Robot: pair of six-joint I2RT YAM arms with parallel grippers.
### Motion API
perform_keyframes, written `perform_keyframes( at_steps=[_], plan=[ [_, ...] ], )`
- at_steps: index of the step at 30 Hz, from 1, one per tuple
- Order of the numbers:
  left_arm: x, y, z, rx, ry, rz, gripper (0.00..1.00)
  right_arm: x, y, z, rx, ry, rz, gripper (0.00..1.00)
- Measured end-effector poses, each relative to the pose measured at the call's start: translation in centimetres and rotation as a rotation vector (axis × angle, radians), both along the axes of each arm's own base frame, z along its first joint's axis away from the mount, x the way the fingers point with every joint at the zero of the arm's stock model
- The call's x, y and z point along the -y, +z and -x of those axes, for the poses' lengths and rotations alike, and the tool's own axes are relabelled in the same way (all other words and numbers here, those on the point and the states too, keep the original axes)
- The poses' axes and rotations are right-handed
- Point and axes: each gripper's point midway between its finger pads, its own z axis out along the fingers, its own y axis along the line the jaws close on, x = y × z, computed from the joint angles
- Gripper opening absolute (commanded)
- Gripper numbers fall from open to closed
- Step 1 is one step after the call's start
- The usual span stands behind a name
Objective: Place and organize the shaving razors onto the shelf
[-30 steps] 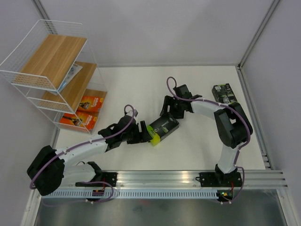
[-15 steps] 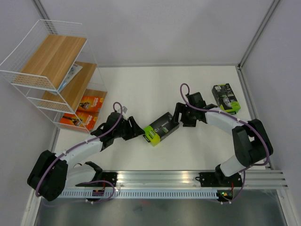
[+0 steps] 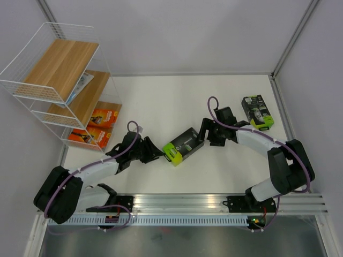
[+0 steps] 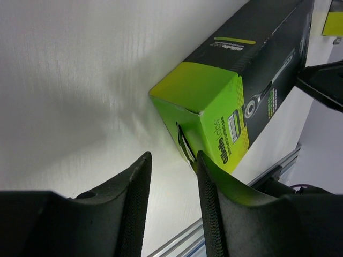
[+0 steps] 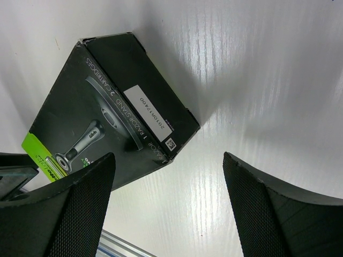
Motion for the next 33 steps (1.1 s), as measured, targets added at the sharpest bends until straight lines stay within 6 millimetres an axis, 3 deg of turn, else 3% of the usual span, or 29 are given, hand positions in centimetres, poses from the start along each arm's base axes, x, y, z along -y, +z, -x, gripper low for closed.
perform_keyframes(
  at_steps=[12,19,23,33],
  plan=[
    [1.7,-1.9,-0.1,-0.055,-0.040,0.011,0.41,0.0,0.0,-0.1,-0.001,-0.005,-0.002,0.87],
    [4.1,-0.7,-0.2,-0.031,-0.185,0.072,0.39,0.0,0.0,-0.1,-0.001,-0.005,-0.002,0.87],
    [5.1,0.1,-0.8,0.006,-0.240,0.088,0.27,0.0,0.0,-0.1,0.000,-0.005,-0.002,0.87],
    [6.6,0.0,-1.4,0.038,-0.294,0.152,0.28,-0.1,0.0,-0.1,0.002,-0.006,-0.004,0.87]
  ],
)
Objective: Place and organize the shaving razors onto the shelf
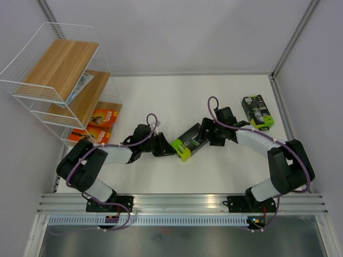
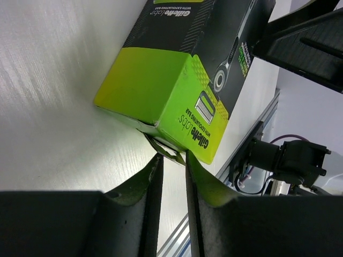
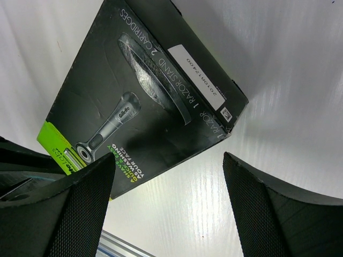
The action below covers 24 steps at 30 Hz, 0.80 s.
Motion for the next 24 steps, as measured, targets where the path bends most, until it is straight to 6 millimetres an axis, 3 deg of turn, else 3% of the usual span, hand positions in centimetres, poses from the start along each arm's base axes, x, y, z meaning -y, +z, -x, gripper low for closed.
perform_keyframes(
  at_steps=[14,24],
  plan=[
    [-1.0,-1.5,1.6,-0.040,-0.010,-0.040,0.33,-0.1,-0.4,-0.1,-0.008,-0.002,0.000,0.87],
    [0.0,-0.6,0.0,-0.023,-0.014,-0.030,0.34,-0.1,-0.6,-0.1,-0.015,-0.003,0.000,0.87]
  ],
)
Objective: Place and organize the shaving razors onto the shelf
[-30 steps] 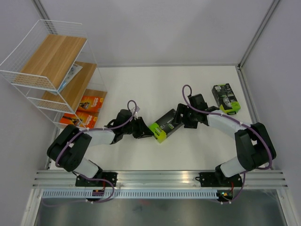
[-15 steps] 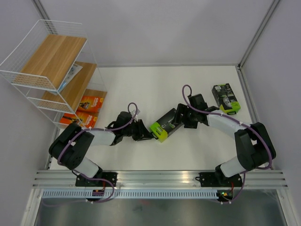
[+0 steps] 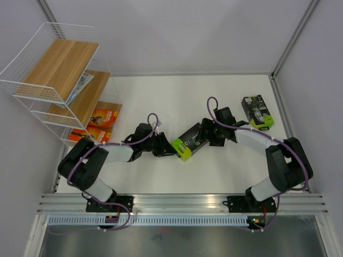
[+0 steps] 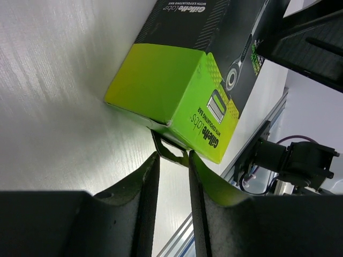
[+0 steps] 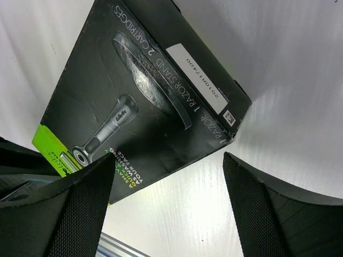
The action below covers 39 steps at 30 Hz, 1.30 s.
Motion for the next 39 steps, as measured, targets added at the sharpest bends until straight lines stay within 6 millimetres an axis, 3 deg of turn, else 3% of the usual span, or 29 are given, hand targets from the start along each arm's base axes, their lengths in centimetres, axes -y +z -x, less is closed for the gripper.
perform_keyframes(
  at_steps=[4,10,18,31,34,39],
  plan=[
    [-0.1,0.3,0.1,0.002,0.000,0.000,0.36,0.0,0.0,0.0,0.001,-0.002,0.002,0.87],
    [0.0,2.3,-0.1,0.054,0.001,0.025,0.34,0.0,0.0,-0.1,0.000,-0.003,0.000,0.87],
    [-0.3,0.3,0.2,0.003,-0.004,-0.015,0.33,0.0,0.0,-0.1,0.000,-0.003,0.001,0.87],
    [-0.6,0.0,0.7,-0.005,-0.006,-0.019,0.35,0.2,0.3,-0.1,-0.002,-0.007,0.004,0.86],
    [-1.0,0.0,1.0,-0.007,0.001,-0.040,0.35,0.1,1.6,0.0,0.024,-0.007,-0.012,0.86],
    [-2.5,0.3,1.0,0.015,0.032,-0.109,0.38,-2.1,6.3,0.8,0.131,-0.010,-0.115,0.84]
  ],
)
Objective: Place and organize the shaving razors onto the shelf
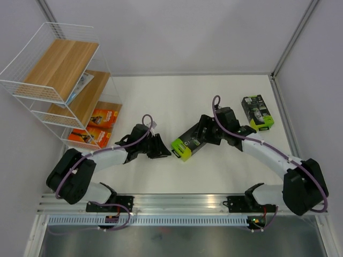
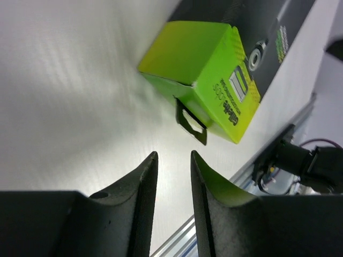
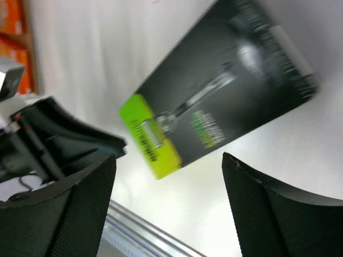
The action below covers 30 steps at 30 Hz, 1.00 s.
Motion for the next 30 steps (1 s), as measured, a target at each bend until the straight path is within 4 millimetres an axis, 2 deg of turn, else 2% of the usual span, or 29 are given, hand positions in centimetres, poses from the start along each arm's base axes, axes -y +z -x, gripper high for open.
perform_keyframes(
  at_steps=[1,2,3,4,6,8,10,13,16,18,21,26,30],
  plan=[
    [-0.4,0.1,-0.2,0.006,0.015,-0.020,0.40,-1.1,0.8,0.8,0.018,0.014,-0.028,0.82],
    [-1.0,0.3,-0.4,0.015,0.040,-0.049,0.46,-2.5,1.5,2.0,0.025,0.030,-0.059,0.81],
    [-1.6,0.5,-0.7,0.029,0.065,-0.078,0.48,-3.9,1.8,3.3,0.028,0.051,-0.088,0.81],
    [-2.2,0.8,-1.1,0.043,0.092,-0.101,0.50,-4.8,1.9,4.3,0.026,0.069,-0.103,0.81],
    [-3.8,1.5,-1.8,0.080,0.158,-0.156,0.60,-7.1,1.4,6.8,0.020,0.139,-0.091,0.81],
    [-5.5,2.2,-2.3,0.111,0.225,-0.201,0.63,-8.6,0.7,8.2,0.032,0.219,-0.019,0.80],
    [-7.2,2.4,-2.6,0.122,0.286,-0.245,0.67,-10.0,0.5,8.4,0.078,0.320,0.085,0.76],
    [-9.5,2.3,-2.8,0.117,0.367,-0.288,0.70,-11.6,1.7,6.6,0.222,0.433,0.249,0.75],
    [-11.8,0.9,-2.2,0.064,0.447,-0.323,0.71,-13.0,2.6,6.4,0.353,0.553,0.372,0.61],
    [-12.9,-0.3,-1.4,0.015,0.478,-0.345,0.71,-13.6,2.0,7.2,0.396,0.634,0.445,0.56],
    [-13.5,-1.1,-0.5,-0.020,0.497,-0.351,0.72,-13.6,-0.5,8.3,0.403,0.729,0.567,0.56],
    [-13.7,-0.5,0.0,0.002,0.521,-0.318,0.73,-12.2,-4.8,9.3,0.372,0.832,0.772,0.54],
    [-14.0,-0.3,0.3,0.021,0.534,-0.299,0.74,-10.9,-6.0,8.8,0.377,0.840,0.902,0.54]
  ],
)
